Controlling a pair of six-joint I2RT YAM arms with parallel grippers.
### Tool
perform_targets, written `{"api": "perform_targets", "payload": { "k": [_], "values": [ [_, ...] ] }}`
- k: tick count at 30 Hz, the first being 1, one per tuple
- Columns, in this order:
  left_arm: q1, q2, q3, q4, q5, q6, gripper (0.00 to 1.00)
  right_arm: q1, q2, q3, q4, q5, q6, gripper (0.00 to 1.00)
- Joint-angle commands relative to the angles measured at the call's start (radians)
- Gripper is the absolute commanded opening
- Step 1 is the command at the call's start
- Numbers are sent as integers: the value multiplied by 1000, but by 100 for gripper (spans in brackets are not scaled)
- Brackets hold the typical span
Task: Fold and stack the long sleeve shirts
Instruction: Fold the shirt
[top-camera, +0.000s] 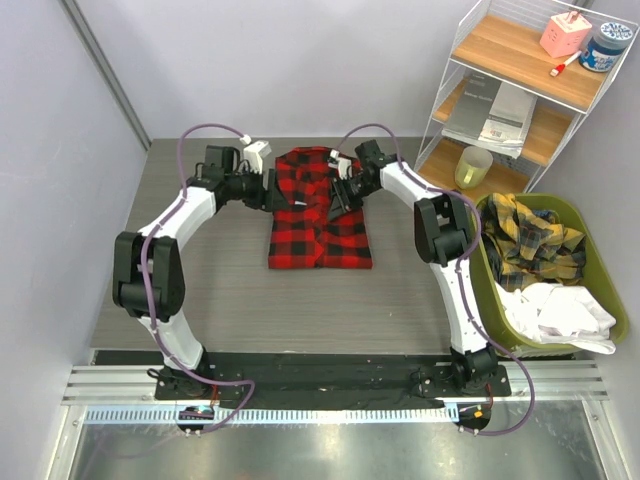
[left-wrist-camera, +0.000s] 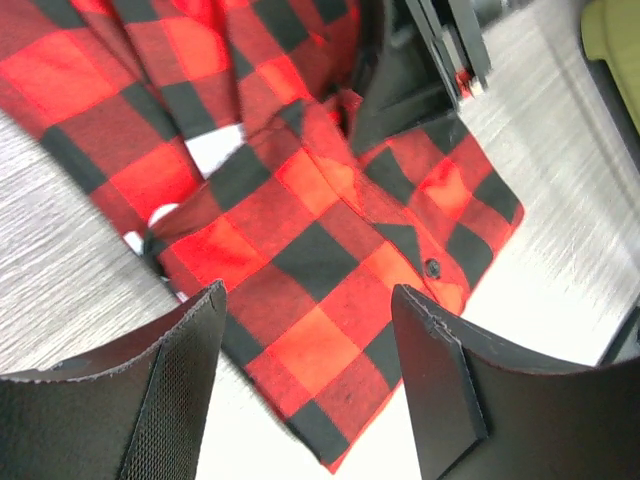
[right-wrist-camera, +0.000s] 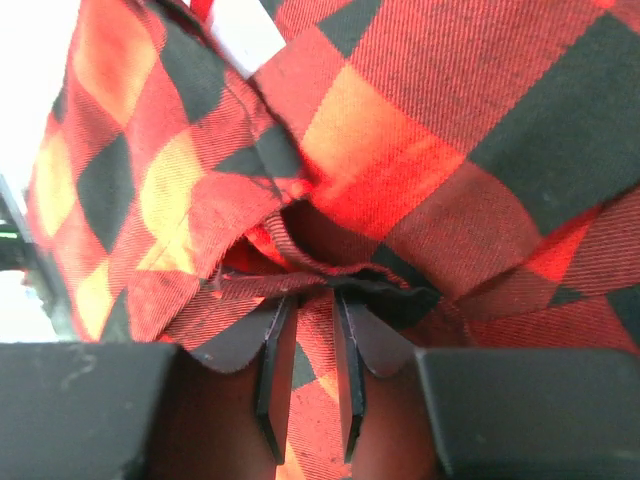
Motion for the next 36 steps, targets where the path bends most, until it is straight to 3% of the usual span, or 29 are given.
{"api": "perform_targets", "payload": {
  "k": [1, 5, 9, 14, 19, 20, 25, 30, 36],
  "values": [
    [7, -33, 0, -80, 91, 91, 67, 8, 49, 84, 76, -6, 73, 28],
    [1, -48, -48, -106, 150, 65, 67, 3, 48, 67, 76, 8, 71, 35],
    [-10, -97, -134, -50, 231, -94, 69, -20, -99, -19, 59, -23, 41, 45],
    [-47, -236, -275, 67, 309, -268, 71, -34, -423, -292, 16, -141, -2, 56],
    [-103, -244, -391, 286, 326, -516, 70, 23, -569, -612, 110, -271, 71, 71],
    [-113, -220, -405, 339, 328, -615, 70, 31, -570, -639, 128, -285, 88, 72],
    [-125, -102, -442, 599, 309, -789, 69, 43, -488, -725, 378, -313, 313, 73],
    [-87, 79, -442, 532, 227, -733, 67, 16, -283, -708, 412, -299, 372, 72],
    [-2, 207, -507, 516, 213, -689, 66, -61, -152, -705, 407, -283, 397, 69]
  ]
}}
